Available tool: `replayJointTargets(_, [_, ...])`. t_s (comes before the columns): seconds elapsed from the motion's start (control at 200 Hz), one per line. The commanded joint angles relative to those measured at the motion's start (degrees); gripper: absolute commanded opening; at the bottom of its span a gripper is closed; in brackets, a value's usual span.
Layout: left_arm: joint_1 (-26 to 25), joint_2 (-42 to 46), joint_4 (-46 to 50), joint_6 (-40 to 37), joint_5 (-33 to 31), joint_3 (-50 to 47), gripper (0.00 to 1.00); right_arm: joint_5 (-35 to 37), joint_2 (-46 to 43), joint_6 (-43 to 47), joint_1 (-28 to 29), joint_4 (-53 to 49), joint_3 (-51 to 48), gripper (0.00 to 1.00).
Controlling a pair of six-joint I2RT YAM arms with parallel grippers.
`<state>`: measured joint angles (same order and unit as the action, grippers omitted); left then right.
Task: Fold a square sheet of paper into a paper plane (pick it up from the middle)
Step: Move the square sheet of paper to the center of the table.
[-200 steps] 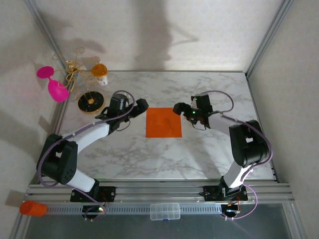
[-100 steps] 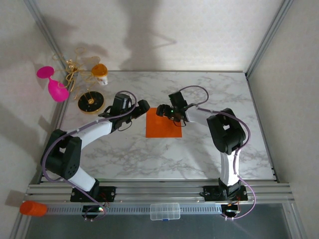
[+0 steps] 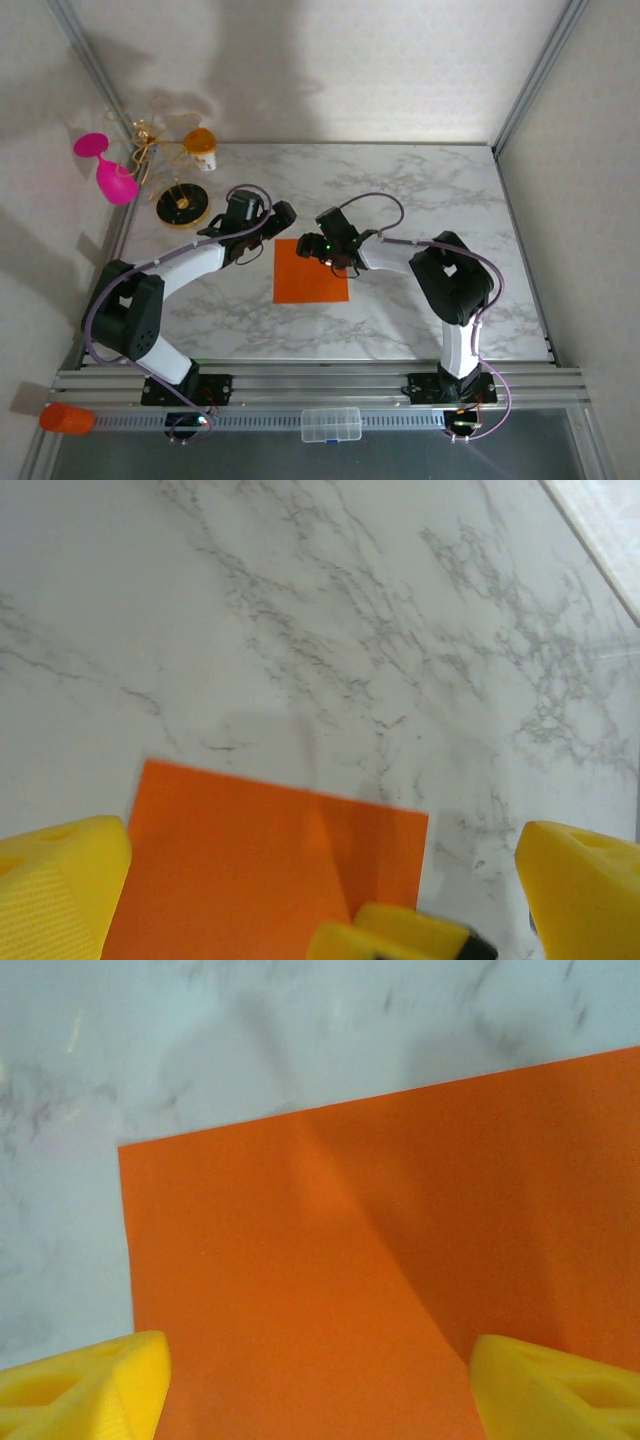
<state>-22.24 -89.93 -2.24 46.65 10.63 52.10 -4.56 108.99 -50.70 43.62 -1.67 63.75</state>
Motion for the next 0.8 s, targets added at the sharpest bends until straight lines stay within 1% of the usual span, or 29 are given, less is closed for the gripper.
replayJointTargets(0.0, [0.27, 1.35, 1.57, 1.43, -1.67, -0.9, 0.99, -0.97, -2.91, -5.6, -0.14, -0.79, -2.6, 0.8])
replayJointTargets(0.08, [-0.11, 1.23, 2.93, 1.47, -2.28, -0.78, 0.98, -0.5, -7.33, -5.0, -1.05, 1.19, -2.76, 0.82])
replayJointTargets(0.185, [-1.42, 0.64, 7.74, 1.26, -4.48, 0.64, 0.97, 4.54, -13.66, -2.56, -2.39, -0.27, -3.82, 0.89])
replayJointTargets(0.26, [-3.94, 0.13, 12.61, 0.47, -7.9, 2.37, 0.98, 8.37, -17.01, 0.37, -3.54, -1.95, -6.21, 0.94])
replayJointTargets(0.28, [-4.74, -0.1, 13.87, 0.08, -8.8, 2.94, 0.98, 9.15, -17.59, 1.32, -5.31, -2.22, -6.92, 0.95])
replayJointTargets(0.345, [-7.67, -1.18, 18.25, -0.57, -12.27, 5.12, 0.99, 11.29, -19.25, 4.77, -7.66, -3.14, -9.09, 0.99])
replayJointTargets(0.486, [-14.42, -4.89, 23.97, -1.12, -16.53, 9.52, 0.99, 15.53, -20.15, 11.92, -11.54, -5.12, -11.03, 0.99])
replayJointTargets(0.626, [-20.56, -10.87, 27.91, -0.92, -18.79, 14.58, 0.99, 16.84, -19.82, 15.78, -14.1, -4.43, -11.91, 0.99])
replayJointTargets(0.706, [-22.72, -14.39, 29.88, -0.73, -19.44, 17.13, 0.99, 16.98, -19.69, 16.5, -15.05, -3.4, -12.66, 0.99])
replayJointTargets(0.791, [-23.54, -16.46, 30.14, -0.21, -18.68, 18.29, 0.99, 16.2, -19.36, 16.51, -15.99, -2.36, -13.57, 0.99])
